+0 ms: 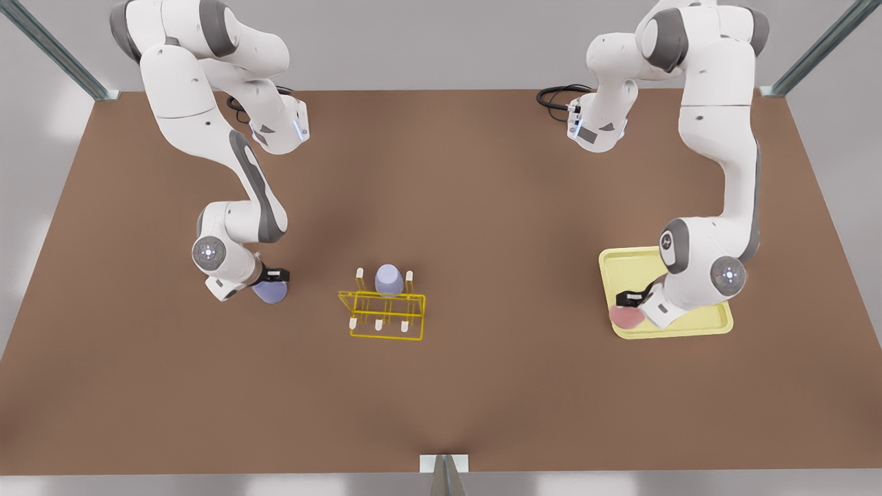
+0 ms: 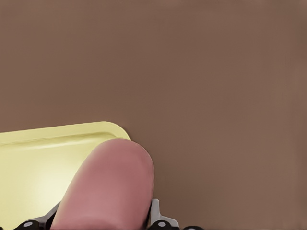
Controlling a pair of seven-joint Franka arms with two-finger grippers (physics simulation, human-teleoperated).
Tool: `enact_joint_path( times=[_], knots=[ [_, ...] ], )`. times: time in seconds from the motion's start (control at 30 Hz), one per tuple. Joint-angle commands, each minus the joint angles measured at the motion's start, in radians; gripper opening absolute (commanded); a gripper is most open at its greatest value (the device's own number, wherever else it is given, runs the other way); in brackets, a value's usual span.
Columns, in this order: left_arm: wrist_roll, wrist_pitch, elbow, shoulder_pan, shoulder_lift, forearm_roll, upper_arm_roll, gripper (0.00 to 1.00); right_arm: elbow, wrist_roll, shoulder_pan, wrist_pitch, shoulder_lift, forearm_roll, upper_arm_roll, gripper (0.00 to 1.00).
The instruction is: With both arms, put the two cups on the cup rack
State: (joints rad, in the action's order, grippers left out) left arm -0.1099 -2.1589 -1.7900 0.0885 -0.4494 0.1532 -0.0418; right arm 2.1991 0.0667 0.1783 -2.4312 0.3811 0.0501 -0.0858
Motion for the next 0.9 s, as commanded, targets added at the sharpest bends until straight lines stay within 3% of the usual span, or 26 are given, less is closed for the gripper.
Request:
enact_joint_path(
  times=[0.0,0.2,0.3,0.53,0.7,0.87],
  knots=[
    [0.291,0.040,0.058,0.005,-0.017,0.019,0.049,0.81,0.005,-0.022,0.000,-0.009,-0.002,0.002,0.000,1.00],
    [0.789,0.030,0.506,0.042,-0.279,0.014,0.258,0.81,0.007,-0.028,-0.003,-0.009,-0.002,0.002,0.000,1.00],
    [0.990,0.011,0.684,0.123,-0.371,0.014,0.275,0.81,0.007,-0.028,-0.003,-0.009,-0.001,0.002,0.000,0.91],
    [1.283,-0.191,0.847,0.295,-0.465,0.022,0.275,0.82,-0.002,-0.033,-0.002,-0.008,-0.002,0.002,0.000,0.79],
    [1.283,-0.305,0.854,0.339,-0.491,0.022,0.275,0.82,-0.012,-0.033,-0.002,0.000,-0.004,0.002,0.000,0.79],
    [1.290,-0.266,0.850,0.382,-0.489,0.089,0.283,0.82,-0.047,-0.039,0.000,0.032,-0.011,0.001,0.008,0.79]
  ],
)
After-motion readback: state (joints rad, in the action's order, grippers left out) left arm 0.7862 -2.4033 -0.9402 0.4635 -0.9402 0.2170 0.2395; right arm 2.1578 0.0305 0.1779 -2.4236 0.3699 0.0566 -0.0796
